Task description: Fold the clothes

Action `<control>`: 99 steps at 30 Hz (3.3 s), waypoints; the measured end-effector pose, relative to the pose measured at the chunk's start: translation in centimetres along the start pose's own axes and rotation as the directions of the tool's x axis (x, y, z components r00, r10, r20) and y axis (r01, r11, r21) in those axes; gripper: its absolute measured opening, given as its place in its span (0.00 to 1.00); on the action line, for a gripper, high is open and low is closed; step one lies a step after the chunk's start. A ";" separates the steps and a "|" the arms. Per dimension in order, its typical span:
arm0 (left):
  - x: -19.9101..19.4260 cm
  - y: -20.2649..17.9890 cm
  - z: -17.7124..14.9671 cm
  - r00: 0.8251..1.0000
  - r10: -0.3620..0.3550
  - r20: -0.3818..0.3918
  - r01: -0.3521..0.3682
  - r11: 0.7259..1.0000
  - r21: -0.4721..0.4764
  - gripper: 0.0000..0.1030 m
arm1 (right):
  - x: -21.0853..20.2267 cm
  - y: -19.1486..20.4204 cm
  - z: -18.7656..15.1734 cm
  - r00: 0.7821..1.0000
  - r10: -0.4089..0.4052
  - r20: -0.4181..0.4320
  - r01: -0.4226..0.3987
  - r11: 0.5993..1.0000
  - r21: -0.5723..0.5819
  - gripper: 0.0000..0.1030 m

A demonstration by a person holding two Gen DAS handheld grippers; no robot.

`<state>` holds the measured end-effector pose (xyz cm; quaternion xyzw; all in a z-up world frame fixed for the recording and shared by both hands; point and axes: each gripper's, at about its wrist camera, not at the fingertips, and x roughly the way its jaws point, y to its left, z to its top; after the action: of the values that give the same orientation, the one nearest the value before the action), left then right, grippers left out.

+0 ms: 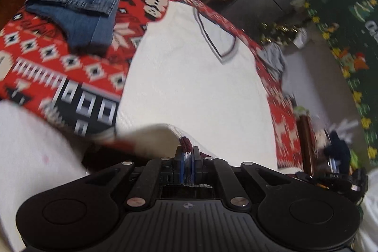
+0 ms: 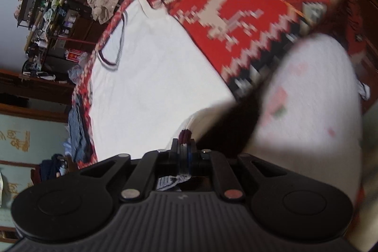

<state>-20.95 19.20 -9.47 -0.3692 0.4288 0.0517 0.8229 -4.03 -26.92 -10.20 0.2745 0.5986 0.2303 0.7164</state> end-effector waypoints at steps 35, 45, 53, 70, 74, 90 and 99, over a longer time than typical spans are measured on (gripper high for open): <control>8.5 -1.9 8.6 0.974 0.165 0.152 -0.207 0.922 0.327 0.77 | 9.9 7.2 11.3 0.992 0.016 0.127 0.009 0.980 -0.198 0.99; 8.6 -3.0 6.5 0.964 0.128 0.232 -0.222 0.868 0.444 0.85 | 8.2 8.9 6.4 0.977 -0.087 0.193 0.162 0.894 -0.417 0.99; 8.4 -4.3 6.1 0.931 0.187 0.314 -0.328 0.806 0.493 0.82 | 6.7 10.2 4.6 0.980 -0.060 0.191 0.145 0.867 -0.476 0.99; 10.6 -3.5 6.4 0.975 0.090 0.203 -0.194 0.785 0.588 0.92 | 6.7 10.4 1.4 0.903 -0.076 0.424 0.360 0.673 -0.646 0.99; 11.2 -2.1 7.3 0.993 -0.021 0.113 -0.032 0.892 0.452 0.92 | 7.2 10.4 1.4 0.910 -0.053 0.411 0.337 0.673 -0.658 0.99; 12.0 -2.6 6.2 0.970 0.019 0.243 -0.177 0.741 0.648 0.92 | 10.1 8.8 3.3 0.912 -0.069 0.405 0.338 0.685 -0.645 0.98; 12.7 -0.5 8.2 0.983 -0.003 0.181 -0.114 0.765 0.633 0.61 | 12.2 8.8 4.7 0.938 -0.083 0.338 0.316 0.608 -0.728 0.52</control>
<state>-7.34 21.21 -15.63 -0.0475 0.3589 -0.0417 0.9312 2.79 -12.92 -12.65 -0.0992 0.3653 0.3425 0.8599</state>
